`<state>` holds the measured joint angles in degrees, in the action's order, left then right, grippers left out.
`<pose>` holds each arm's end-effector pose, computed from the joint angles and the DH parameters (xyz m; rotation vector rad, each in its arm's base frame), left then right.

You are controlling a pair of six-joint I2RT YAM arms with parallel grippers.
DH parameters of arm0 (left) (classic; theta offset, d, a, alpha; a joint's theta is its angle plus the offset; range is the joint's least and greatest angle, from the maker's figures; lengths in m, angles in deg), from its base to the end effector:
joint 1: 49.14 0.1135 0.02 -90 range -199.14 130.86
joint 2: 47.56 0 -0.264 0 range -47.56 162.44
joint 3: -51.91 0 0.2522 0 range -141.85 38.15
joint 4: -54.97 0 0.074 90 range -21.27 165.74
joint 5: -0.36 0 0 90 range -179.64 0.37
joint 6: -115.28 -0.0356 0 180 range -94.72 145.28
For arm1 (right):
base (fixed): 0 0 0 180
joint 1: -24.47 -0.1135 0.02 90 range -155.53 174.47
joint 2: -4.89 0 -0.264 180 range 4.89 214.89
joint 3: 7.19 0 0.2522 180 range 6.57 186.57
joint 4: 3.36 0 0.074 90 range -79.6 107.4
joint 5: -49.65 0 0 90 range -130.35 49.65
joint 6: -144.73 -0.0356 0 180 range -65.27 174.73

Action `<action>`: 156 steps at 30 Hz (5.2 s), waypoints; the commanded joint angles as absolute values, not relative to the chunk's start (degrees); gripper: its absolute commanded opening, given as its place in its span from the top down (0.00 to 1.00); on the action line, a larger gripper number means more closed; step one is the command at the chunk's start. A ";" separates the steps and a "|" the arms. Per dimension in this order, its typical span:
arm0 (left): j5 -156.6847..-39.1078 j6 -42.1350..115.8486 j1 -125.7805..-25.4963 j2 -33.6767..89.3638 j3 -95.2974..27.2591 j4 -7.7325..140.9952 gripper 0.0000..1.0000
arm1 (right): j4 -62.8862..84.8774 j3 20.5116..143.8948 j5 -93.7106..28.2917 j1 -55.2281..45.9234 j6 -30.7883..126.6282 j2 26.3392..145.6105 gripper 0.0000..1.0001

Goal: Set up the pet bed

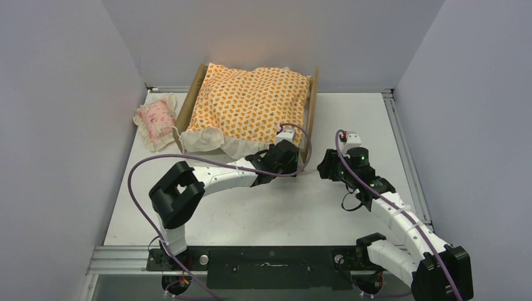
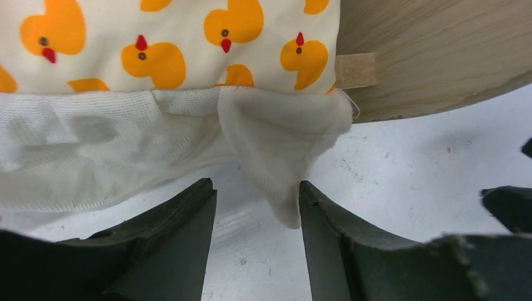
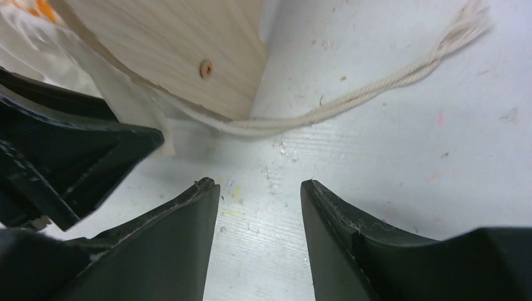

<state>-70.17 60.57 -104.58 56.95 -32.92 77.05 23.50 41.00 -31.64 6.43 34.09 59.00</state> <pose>0.2389 -0.3259 0.2125 0.2267 2.2788 -0.4523 0.1960 0.0695 0.2422 -0.0412 2.1871 0.5519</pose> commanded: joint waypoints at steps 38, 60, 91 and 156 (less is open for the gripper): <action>-76.66 56.04 -96.44 52.57 -43.38 80.40 1.00 | -39.07 23.20 -28.56 0.71 37.36 88.20 0.71; -77.72 53.47 -93.49 51.74 -44.99 81.10 1.00 | -1.27 29.99 -30.87 -2.74 40.83 62.90 0.65; -79.60 54.98 -93.72 54.22 -45.08 82.83 1.00 | -25.89 31.18 -58.76 -16.36 37.72 87.31 0.90; -80.64 52.76 -92.44 52.62 -40.38 80.25 1.00 | -6.30 31.49 -56.53 -15.65 2.45 86.55 0.73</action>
<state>-79.88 53.07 -92.91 54.56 -40.76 82.67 -2.40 30.97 -56.16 -15.64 3.86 84.51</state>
